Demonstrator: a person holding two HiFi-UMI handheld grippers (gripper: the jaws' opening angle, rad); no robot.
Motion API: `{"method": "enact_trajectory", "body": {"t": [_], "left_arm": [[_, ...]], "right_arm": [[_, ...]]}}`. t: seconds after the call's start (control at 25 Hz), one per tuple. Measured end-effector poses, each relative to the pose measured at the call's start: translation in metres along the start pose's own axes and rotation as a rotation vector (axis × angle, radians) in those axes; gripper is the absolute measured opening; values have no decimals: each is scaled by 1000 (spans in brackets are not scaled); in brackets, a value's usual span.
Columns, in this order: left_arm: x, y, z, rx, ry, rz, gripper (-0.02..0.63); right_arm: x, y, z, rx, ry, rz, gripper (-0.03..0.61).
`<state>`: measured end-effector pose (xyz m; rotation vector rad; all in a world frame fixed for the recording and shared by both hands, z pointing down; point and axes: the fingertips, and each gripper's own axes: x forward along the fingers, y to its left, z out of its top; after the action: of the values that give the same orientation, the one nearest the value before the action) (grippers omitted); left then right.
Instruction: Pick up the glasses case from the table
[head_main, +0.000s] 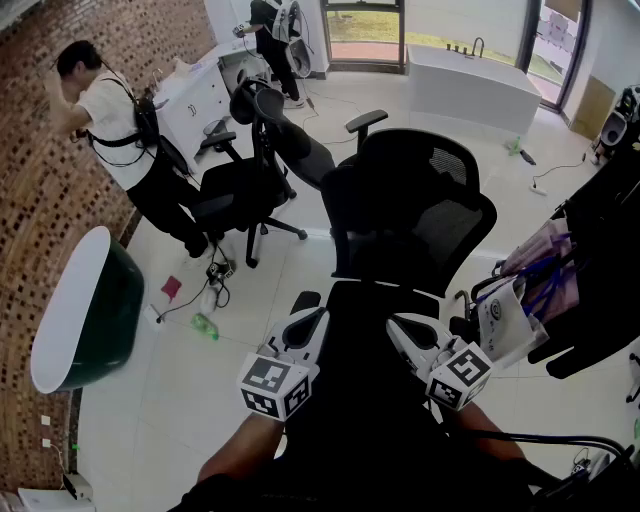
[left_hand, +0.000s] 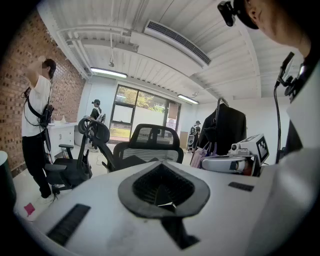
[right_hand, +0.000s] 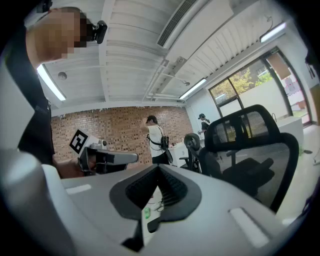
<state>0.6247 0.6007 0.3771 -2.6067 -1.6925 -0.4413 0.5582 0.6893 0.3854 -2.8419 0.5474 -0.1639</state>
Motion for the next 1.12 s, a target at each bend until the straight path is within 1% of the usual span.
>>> {"method": "enact_trajectory", "body": {"t": [0.72,0.96,1.12], "left_arm": [[-9,8,2,-7,-11,24,3],[-15,9,1,-15,-21,45,3],[-25,10,-4,-24,-21,76,3]], "right_arm": [[8,7,-3,10,12,17,2],[9,11,-5,8,18,38,2],[13,19,-9,9,33,75,2]]}}
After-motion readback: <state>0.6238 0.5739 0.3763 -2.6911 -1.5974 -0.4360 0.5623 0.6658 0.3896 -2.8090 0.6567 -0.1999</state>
